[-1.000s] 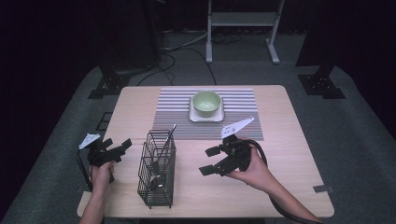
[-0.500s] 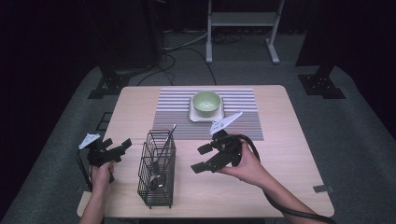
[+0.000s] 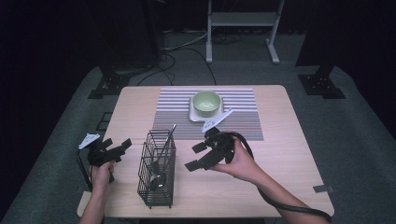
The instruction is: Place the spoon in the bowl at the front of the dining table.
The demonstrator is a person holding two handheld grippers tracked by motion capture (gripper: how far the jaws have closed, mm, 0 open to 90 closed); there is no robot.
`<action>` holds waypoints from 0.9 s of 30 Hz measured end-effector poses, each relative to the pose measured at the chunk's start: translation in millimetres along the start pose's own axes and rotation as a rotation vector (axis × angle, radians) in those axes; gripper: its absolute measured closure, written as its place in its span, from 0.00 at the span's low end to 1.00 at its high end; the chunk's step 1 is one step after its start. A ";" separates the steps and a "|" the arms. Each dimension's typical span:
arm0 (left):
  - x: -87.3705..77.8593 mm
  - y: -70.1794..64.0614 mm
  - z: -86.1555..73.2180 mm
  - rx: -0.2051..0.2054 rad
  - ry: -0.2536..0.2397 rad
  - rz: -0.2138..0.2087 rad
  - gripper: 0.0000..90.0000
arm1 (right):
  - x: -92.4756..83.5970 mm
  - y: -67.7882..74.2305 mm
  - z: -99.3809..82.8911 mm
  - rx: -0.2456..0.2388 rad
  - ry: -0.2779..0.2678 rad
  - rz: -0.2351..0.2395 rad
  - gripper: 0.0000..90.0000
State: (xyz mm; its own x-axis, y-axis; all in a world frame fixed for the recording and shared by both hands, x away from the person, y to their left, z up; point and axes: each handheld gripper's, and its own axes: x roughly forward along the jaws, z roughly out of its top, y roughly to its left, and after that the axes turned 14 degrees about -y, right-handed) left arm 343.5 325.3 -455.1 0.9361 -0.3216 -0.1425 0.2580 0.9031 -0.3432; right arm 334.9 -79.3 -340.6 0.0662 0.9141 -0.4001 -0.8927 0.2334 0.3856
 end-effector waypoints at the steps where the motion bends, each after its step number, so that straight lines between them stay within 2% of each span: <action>1: 0.0 0.0 0.0 0.000 -0.001 0.000 0.00 | 0.9 0.1 0.4 0.000 0.002 -0.001 0.18; 27: -0.5 0.8 0.6 -0.001 -0.004 -0.002 0.00 | 18.9 0.8 15.0 0.001 0.024 0.020 0.18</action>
State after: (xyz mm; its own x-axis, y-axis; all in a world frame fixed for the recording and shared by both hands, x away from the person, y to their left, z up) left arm 343.4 326.3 -454.7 0.9366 -0.3224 -0.1376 0.2599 0.9021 -0.3444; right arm 342.1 -56.9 -335.4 0.0379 0.9104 -0.4121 -0.8931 0.2158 0.3946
